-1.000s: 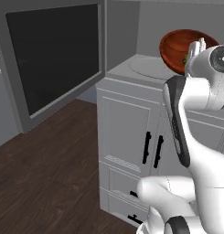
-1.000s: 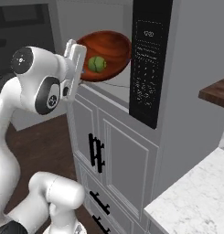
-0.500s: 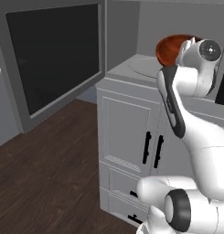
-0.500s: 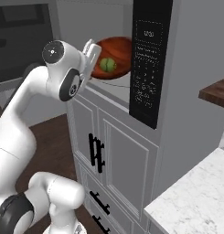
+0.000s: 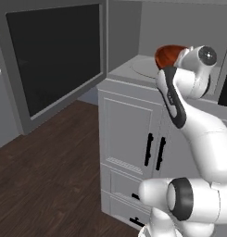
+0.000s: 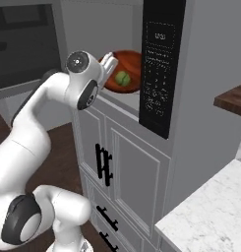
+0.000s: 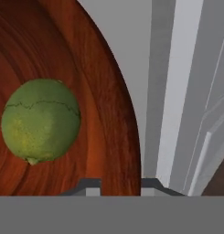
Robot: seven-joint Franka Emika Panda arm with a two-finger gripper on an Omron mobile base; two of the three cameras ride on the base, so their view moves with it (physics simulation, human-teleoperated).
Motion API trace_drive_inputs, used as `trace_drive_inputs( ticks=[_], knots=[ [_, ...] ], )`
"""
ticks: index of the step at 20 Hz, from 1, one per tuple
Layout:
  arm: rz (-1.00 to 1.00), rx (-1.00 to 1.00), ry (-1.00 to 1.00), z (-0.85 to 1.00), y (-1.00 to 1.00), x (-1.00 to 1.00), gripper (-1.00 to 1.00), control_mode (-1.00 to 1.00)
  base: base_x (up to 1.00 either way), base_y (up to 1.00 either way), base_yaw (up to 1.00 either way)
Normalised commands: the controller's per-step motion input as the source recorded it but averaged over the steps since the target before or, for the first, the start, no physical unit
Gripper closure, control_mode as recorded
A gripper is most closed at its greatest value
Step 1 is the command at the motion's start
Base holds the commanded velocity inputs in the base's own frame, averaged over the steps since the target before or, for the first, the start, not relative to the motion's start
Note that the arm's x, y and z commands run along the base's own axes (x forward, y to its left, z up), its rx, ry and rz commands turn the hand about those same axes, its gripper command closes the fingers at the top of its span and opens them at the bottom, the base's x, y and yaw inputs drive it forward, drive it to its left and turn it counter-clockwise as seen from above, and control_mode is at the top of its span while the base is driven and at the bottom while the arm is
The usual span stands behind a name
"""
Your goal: Pick the lime from the sink and place it in the bowl. Then pick the bowl and place it in the microwave. Then close the microwave door and press the start button.
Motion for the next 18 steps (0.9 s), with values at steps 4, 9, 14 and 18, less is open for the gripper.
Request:
trace_drive_inputs(
  ticks=[4, 9, 14, 18],
  knots=[
    [0.0, 0.03, 0.0, -0.1, 0.0, 0.59, 1.0, -1.0, 0.0, 0.0, 0.0],
    [0.0, 0.0, 0.0, 0.0, 0.0, 0.68, 1.0, -1.0, 0.0, 0.0, 0.0],
    [0.0, 0.0, 0.02, -0.16, 0.0, 0.61, -1.0, -1.0, 0.0, 0.0, 0.0],
    [0.0, 0.0, 0.0, -0.14, 0.0, 0.44, -1.0, -1.0, 0.0, 0.0, 0.0]
  ],
)
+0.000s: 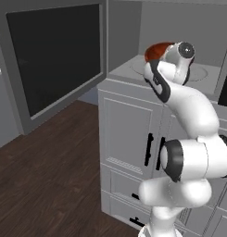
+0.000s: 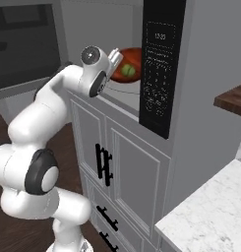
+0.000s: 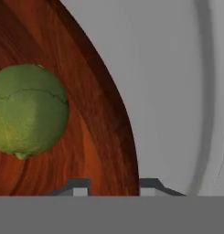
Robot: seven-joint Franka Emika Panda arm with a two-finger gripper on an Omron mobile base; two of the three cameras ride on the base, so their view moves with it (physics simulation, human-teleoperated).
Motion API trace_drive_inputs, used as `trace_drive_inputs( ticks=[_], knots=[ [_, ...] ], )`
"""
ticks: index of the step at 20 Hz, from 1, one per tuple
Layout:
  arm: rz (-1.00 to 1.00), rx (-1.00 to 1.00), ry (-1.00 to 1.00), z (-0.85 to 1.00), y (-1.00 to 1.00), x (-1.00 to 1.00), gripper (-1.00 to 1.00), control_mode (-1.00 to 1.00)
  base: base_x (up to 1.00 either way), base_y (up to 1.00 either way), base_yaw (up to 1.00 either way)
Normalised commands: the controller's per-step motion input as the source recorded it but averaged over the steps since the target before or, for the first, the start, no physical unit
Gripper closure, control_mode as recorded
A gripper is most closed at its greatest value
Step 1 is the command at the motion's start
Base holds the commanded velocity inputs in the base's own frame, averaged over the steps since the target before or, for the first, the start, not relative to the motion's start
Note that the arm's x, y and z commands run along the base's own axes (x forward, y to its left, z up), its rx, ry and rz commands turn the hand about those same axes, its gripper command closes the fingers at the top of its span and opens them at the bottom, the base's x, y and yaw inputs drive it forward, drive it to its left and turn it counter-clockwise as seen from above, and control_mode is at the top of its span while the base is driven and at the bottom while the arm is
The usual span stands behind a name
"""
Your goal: Pick the lime from the sink and place it in the bowl. Then pick the bowl and place it in the microwave. Then close the microwave door and press the start button.
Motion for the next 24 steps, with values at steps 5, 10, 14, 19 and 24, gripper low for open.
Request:
trace_drive_inputs(
  ticks=[5, 10, 14, 19, 24],
  knots=[
    [0.0, -0.07, -0.2, 0.0, 0.16, 0.08, -1.0, -1.0, 0.0, 0.0, 0.0],
    [0.0, -0.11, -0.36, 0.09, 0.33, -0.4, -1.0, -1.0, 0.0, 0.0, 0.0],
    [0.01, 0.0, -0.19, 0.49, 0.48, -1.0, -1.0, -1.0, 0.0, 0.0, 0.0],
    [0.09, -0.07, -0.04, 0.8, 0.36, -1.0, -1.0, -1.0, 0.0, 0.0, 0.0],
    [0.14, -0.08, 0.01, 0.57, 0.37, -1.0, -1.0, -1.0, 0.0, 0.0, 0.0]
  ],
)
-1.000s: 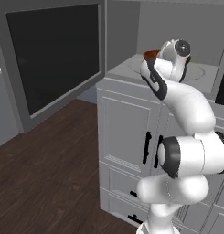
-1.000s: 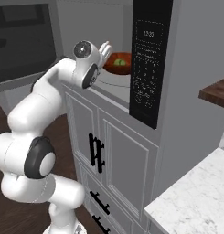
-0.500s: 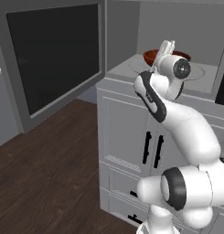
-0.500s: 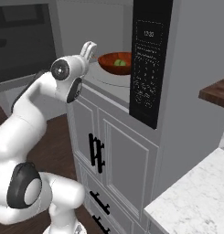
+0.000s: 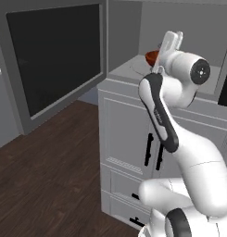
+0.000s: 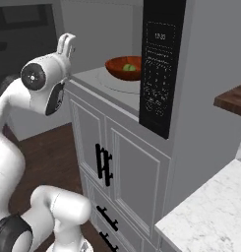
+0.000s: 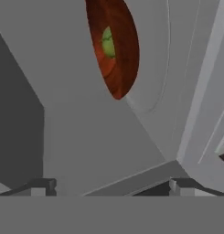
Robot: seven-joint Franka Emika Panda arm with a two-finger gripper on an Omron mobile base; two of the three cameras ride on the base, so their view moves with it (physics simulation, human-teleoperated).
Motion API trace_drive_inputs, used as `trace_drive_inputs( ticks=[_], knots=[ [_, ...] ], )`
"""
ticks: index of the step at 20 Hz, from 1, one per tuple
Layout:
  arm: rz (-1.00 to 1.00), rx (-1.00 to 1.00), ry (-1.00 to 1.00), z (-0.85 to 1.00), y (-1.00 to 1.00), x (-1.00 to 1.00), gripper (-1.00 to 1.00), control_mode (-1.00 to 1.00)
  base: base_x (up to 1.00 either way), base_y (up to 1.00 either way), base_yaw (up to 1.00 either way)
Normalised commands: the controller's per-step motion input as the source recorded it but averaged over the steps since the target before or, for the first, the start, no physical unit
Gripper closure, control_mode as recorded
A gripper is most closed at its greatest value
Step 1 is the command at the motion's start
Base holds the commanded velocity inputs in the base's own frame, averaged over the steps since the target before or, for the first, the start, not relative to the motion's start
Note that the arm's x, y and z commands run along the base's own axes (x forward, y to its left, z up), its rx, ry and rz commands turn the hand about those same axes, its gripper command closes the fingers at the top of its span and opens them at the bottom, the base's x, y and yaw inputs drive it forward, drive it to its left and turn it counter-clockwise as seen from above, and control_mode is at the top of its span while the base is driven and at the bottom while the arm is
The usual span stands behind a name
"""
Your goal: Pick the lime from the sink and place it in the bowl. Then pick the bowl and place it in the microwave. Then close the microwave door and press the start button.
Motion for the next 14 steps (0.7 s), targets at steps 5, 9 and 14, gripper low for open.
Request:
trace_drive_inputs(
  ticks=[5, 9, 14],
  knots=[
    [0.06, -0.11, 0.05, 0.22, 0.59, -1.0, -1.0, -1.0, 0.0, 0.0, 0.0],
    [0.12, -0.1, -0.06, 0.01, 0.55, -1.0, -1.0, -1.0, 0.0, 0.0, 0.0],
    [0.1, -0.01, -0.14, 0.0, 0.68, -1.0, -1.0, -1.0, 0.0, 0.0, 0.0]
  ],
)
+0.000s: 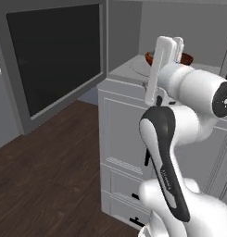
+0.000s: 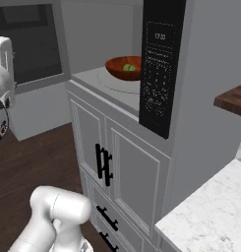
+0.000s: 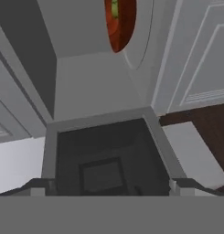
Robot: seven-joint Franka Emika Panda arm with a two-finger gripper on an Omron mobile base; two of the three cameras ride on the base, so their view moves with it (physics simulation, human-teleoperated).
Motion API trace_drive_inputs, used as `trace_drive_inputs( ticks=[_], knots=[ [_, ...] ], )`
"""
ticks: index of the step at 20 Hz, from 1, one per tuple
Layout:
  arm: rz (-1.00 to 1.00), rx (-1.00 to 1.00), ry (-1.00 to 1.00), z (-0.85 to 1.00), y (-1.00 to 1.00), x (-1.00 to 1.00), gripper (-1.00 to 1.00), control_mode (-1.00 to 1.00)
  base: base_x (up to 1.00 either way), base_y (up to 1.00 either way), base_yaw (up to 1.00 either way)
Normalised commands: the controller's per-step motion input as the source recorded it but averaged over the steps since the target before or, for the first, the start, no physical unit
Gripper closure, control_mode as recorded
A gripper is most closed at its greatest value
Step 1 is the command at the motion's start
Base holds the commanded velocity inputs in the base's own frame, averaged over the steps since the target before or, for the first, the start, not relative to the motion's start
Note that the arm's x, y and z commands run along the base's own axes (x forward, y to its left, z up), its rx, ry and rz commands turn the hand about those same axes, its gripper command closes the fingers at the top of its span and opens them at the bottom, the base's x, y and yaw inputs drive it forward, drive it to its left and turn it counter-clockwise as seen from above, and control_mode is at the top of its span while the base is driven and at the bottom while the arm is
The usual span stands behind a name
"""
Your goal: Pick the lime from the sink and place it in the bowl. Then pick the bowl and place it in the microwave. Then close the microwave door and press the start button.
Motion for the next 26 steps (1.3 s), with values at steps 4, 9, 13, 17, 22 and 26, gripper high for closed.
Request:
trace_drive_inputs(
  ticks=[4, 9, 13, 17, 22, 26],
  knots=[
    [0.02, 0.0, -0.06, -0.1, 0.91, -1.0, -1.0, -1.0, 0.0, 0.0, 0.0],
    [-0.08, 0.0, -0.07, -0.06, 0.93, -1.0, -1.0, -1.0, 0.0, 0.0, 0.0],
    [-0.14, 0.0, -0.15, -0.13, 0.89, -0.55, -1.0, -1.0, 0.0, 0.0, 0.0],
    [-0.11, 0.0, -0.08, -0.24, 0.77, -0.03, -1.0, -1.0, 0.0, 0.0, 0.0],
    [-0.16, 0.05, -0.05, -0.42, 0.71, 0.05, -1.0, -1.0, 0.0, 0.0, 0.0],
    [-0.16, 0.02, -0.09, -0.2, 0.57, 0.1, -1.0, -1.0, 0.0, 0.0, 0.0]
  ],
)
